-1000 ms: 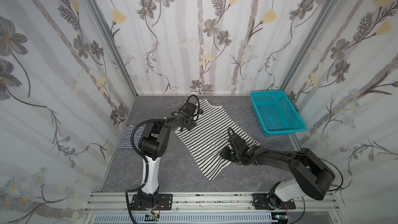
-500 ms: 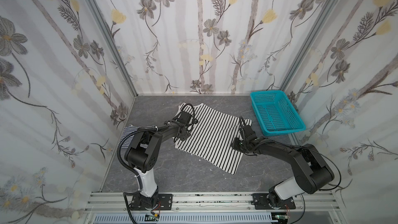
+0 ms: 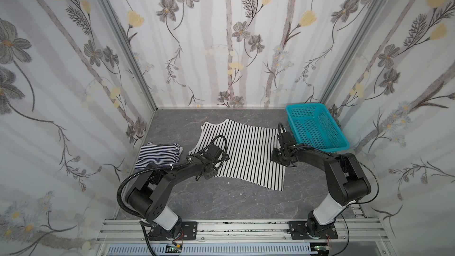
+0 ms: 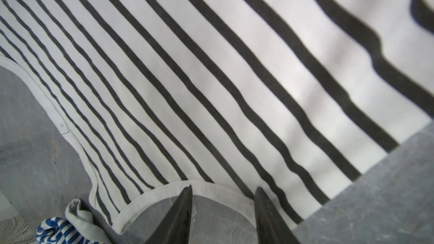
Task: Fold and stack tank tops
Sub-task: Rotate the tank top at the center of the table, then move the tank top to the center of the table.
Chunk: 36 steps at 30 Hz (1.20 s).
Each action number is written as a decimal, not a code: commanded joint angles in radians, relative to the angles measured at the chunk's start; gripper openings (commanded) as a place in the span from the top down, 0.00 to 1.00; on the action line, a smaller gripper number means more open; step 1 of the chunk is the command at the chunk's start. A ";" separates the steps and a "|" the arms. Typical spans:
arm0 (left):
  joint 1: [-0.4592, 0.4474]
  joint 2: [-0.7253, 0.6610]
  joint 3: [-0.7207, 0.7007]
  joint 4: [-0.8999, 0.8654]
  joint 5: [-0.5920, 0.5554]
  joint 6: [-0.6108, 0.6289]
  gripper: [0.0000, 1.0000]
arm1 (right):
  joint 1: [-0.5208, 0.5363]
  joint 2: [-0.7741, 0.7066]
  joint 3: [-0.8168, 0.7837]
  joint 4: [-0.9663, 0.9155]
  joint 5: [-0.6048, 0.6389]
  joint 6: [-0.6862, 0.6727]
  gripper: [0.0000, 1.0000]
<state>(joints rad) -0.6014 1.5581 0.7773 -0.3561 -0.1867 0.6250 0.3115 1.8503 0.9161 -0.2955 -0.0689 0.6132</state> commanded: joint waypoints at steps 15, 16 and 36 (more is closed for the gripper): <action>0.096 0.023 0.215 -0.074 0.139 -0.038 0.53 | 0.148 -0.210 -0.118 -0.033 0.011 0.097 0.63; 0.108 0.057 0.234 -0.054 0.119 -0.041 0.54 | 0.172 -0.207 -0.120 -0.032 0.012 0.109 0.63; 0.210 0.132 0.119 0.044 0.059 -0.004 0.56 | 0.302 -0.173 -0.258 0.026 -0.008 0.194 0.63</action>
<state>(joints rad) -0.3920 1.7195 0.9348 -0.2768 -0.1143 0.6010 0.6113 1.6653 0.6735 -0.1940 -0.0708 0.7948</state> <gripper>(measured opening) 0.440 0.373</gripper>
